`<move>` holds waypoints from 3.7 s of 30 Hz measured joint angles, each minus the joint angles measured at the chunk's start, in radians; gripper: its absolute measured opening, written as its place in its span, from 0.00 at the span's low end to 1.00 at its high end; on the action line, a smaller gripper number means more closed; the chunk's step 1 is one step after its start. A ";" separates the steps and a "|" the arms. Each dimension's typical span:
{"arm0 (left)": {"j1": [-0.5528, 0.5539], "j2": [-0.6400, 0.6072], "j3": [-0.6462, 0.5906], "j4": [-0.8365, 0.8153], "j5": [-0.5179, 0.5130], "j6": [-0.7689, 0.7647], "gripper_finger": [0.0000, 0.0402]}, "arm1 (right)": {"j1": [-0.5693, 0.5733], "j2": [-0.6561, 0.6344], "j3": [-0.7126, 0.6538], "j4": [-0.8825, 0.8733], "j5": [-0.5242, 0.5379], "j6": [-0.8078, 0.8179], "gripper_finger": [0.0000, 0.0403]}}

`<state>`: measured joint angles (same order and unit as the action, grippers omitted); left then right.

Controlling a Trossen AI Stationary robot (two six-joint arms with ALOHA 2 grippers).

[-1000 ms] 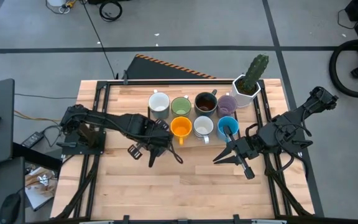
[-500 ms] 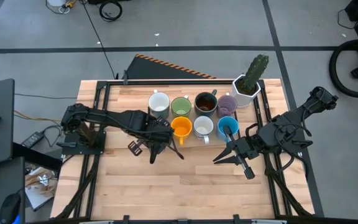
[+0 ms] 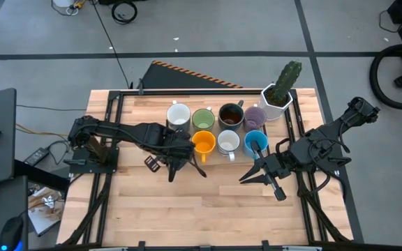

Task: Place coffee mugs
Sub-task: Put the purple mug on the shelf aligned with the other light blue mug on the shelf, then return to Home Position

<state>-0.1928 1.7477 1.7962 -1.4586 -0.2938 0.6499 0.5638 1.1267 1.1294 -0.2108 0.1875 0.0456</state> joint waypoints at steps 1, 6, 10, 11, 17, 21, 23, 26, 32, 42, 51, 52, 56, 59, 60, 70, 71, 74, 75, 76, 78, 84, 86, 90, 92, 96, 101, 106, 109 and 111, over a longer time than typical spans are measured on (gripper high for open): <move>0.000 -0.003 0.000 0.000 -0.007 -0.003 0.39 | 0.000 0.000 0.000 0.000 0.000 0.000 0.08; -0.004 -0.033 0.001 0.022 -0.021 -0.014 0.43 | 0.000 0.000 0.000 -0.001 0.000 -0.002 0.08; -0.018 -0.066 0.005 0.046 -0.028 -0.033 0.43 | 0.000 0.000 0.000 0.001 0.000 -0.004 0.08; -0.025 -0.074 0.006 0.049 -0.035 -0.035 0.43 | 0.000 -0.001 0.000 0.001 0.000 -0.004 0.08; -0.089 -0.106 0.006 0.114 -0.080 -0.036 0.43 | 0.000 -0.001 0.000 0.010 0.000 -0.014 0.08; -0.131 -0.108 0.006 0.165 -0.083 -0.028 0.43 | 0.000 -0.001 0.000 0.017 0.000 -0.021 0.08; -0.145 -0.104 0.006 0.194 -0.083 -0.027 0.43 | 0.000 -0.001 0.000 0.022 0.001 -0.021 0.08; -0.147 -0.093 0.005 0.211 -0.067 -0.027 0.43 | 0.000 -0.001 0.000 0.025 0.001 -0.022 0.08; -0.127 -0.051 0.005 0.260 -0.010 0.006 0.43 | 0.000 -0.001 0.000 0.031 0.001 -0.023 0.08; -0.118 -0.011 -0.002 0.270 0.004 0.071 0.43 | 0.000 -0.001 0.000 0.030 -0.005 -0.022 0.08; -0.122 -0.011 -0.004 0.233 0.002 0.049 0.43 | 0.000 0.000 0.000 0.031 -0.005 -0.022 0.08; -0.122 -0.011 -0.004 0.231 0.002 0.042 0.43 | 0.000 0.000 0.000 0.030 -0.005 -0.022 0.08; -0.129 -0.011 -0.004 0.223 0.000 0.010 0.43 | 0.000 0.000 0.000 0.030 -0.005 -0.022 0.08; -0.141 -0.011 -0.004 0.210 -0.008 -0.010 0.43 | 0.000 0.000 0.000 0.029 -0.006 -0.022 0.08; -0.145 -0.011 -0.004 0.210 -0.013 -0.011 0.43 | 0.000 0.000 0.000 0.025 -0.006 -0.026 0.08; -0.163 -0.089 0.004 0.247 0.113 -0.284 0.43 | 0.002 -0.085 -0.061 -0.042 0.036 -0.066 0.07; -0.161 -0.105 -0.015 0.249 0.134 -0.320 0.42 | -0.008 -0.105 -0.091 -0.015 0.037 -0.067 0.06; -0.174 -0.162 -0.100 0.284 0.139 -0.384 0.40 | -0.038 -0.196 -0.192 0.044 0.003 -0.057 0.03; -0.182 -0.188 -0.133 0.298 0.140 -0.400 0.39 | -0.049 -0.231 -0.224 0.073 0.002 -0.050 0.02; -0.187 -0.215 -0.165 0.322 0.141 -0.410 0.38 | -0.057 -0.271 -0.259 0.097 0.002 -0.045 0.02; -0.200 -0.277 -0.234 0.389 0.140 -0.431 0.36 | -0.073 -0.351 -0.330 0.143 0.002 -0.034 0.02; -0.216 -0.463 -0.438 0.569 0.133 -0.502 0.35 | -0.121 -0.563 -0.498 0.208 0.012 0.013 0.03; -0.216 -0.525 -0.511 0.645 0.132 -0.519 0.35 | -0.134 -0.611 -0.542 0.227 0.026 0.030 0.02; -0.216 -0.638 -0.650 0.789 0.132 -0.565 0.35 | -0.152 -0.697 -0.620 0.254 0.030 0.040 0.02; -0.216 -0.692 -0.718 0.859 0.132 -0.592 0.35 | -0.157 -0.734 -0.652 0.264 0.030 0.041 0.02; -0.216 -0.797 -0.850 0.982 0.131 -0.639 0.35 | -0.164 -0.803 -0.709 0.277 0.031 0.033 0.02; -0.216 -0.920 -1.012 1.128 0.131 -0.675 0.35 | -0.167 -0.910 -0.770 0.261 0.084 0.007 0.02; -0.217 -1.022 -1.136 1.207 0.072 -0.718 0.35 | -0.167 -1.045 -0.848 0.262 0.108 0.003 0.02; -0.217 -1.073 -1.197 1.249 0.021 -0.727 0.35 | -0.167 -1.123 -0.897 0.262 0.110 0.011 0.02; -0.217 -1.101 -1.232 1.278 0.000 -0.733 0.35 | -0.167 -1.122 -0.920 0.269 0.134 0.014 0.02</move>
<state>-0.4095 0.6469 0.5642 -0.1803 -0.2937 -0.0834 0.3969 0.0044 0.2096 0.0579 0.3214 0.0599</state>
